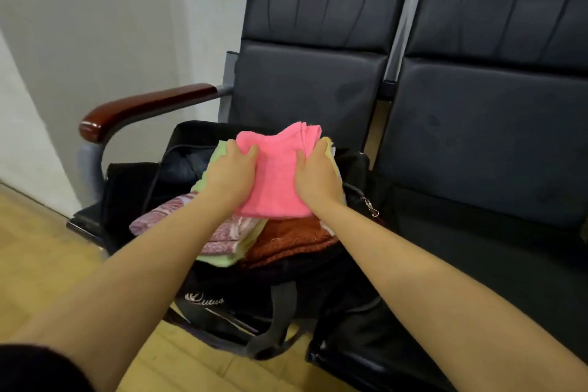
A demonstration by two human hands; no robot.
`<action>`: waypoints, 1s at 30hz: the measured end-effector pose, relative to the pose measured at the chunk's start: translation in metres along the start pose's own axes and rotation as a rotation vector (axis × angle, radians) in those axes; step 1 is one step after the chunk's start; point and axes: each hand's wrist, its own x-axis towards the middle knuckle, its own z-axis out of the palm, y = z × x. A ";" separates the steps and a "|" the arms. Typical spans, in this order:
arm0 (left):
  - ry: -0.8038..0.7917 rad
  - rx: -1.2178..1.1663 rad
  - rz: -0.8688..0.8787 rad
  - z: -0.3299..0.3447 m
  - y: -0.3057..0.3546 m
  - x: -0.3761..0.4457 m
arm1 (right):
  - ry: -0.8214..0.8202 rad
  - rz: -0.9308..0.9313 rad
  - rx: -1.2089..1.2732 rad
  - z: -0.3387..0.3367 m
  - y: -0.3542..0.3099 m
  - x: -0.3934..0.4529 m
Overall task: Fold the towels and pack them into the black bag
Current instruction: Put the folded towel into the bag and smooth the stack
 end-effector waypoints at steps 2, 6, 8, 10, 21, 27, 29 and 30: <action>0.008 0.030 0.008 0.009 -0.015 0.015 | -0.037 0.008 -0.043 0.013 -0.004 0.012; 0.023 0.144 0.032 0.026 -0.037 0.048 | -0.077 0.032 0.065 0.056 -0.004 0.043; 0.024 0.211 0.012 0.034 -0.049 0.065 | -0.101 0.031 0.182 0.080 -0.002 0.060; 0.044 0.307 0.009 0.043 -0.061 0.081 | -0.146 0.030 0.200 0.100 0.002 0.074; -0.282 0.349 0.113 0.119 -0.113 0.100 | -0.260 -0.504 -0.486 0.152 0.045 0.087; -0.324 0.358 0.076 0.112 -0.107 0.097 | -0.464 -0.356 -0.588 0.151 0.050 0.086; -0.320 0.257 0.003 0.107 -0.097 0.092 | -0.458 -0.367 -0.609 0.143 0.047 0.084; -0.296 0.201 -0.033 0.104 -0.091 0.088 | -0.444 -0.371 -0.606 0.136 0.045 0.082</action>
